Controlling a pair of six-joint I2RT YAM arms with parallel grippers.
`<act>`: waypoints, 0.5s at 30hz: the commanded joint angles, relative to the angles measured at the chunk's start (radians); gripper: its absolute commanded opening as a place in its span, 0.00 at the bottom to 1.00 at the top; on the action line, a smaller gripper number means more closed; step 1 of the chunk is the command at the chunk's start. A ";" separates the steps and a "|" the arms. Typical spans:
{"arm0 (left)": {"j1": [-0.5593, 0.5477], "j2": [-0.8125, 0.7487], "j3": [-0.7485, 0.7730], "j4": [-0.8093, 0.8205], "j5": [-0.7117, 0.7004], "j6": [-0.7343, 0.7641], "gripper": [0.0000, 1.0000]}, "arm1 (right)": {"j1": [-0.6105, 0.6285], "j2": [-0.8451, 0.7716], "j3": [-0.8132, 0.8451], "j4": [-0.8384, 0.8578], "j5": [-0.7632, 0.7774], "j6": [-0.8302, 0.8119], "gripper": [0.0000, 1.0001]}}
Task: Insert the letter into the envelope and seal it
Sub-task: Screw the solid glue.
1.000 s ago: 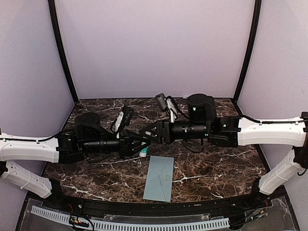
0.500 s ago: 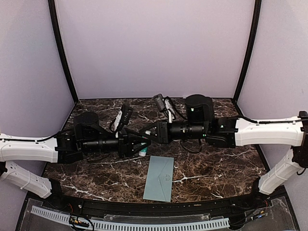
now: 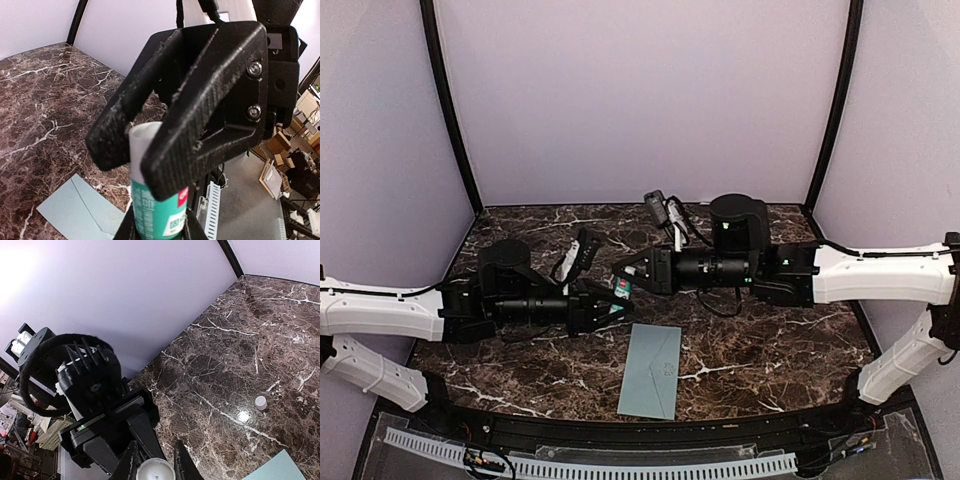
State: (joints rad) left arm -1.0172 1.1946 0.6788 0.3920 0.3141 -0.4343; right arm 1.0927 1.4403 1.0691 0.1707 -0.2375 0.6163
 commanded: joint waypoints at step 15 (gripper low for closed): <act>0.382 -0.127 0.024 -0.366 -0.002 0.054 0.00 | -0.045 0.068 0.079 -0.147 0.219 -0.058 0.63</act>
State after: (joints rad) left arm -0.7849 1.1107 0.6701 0.2008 0.2562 -0.4461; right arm 1.0637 1.4548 1.1061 0.0784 -0.0990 0.5770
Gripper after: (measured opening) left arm 0.215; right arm 0.633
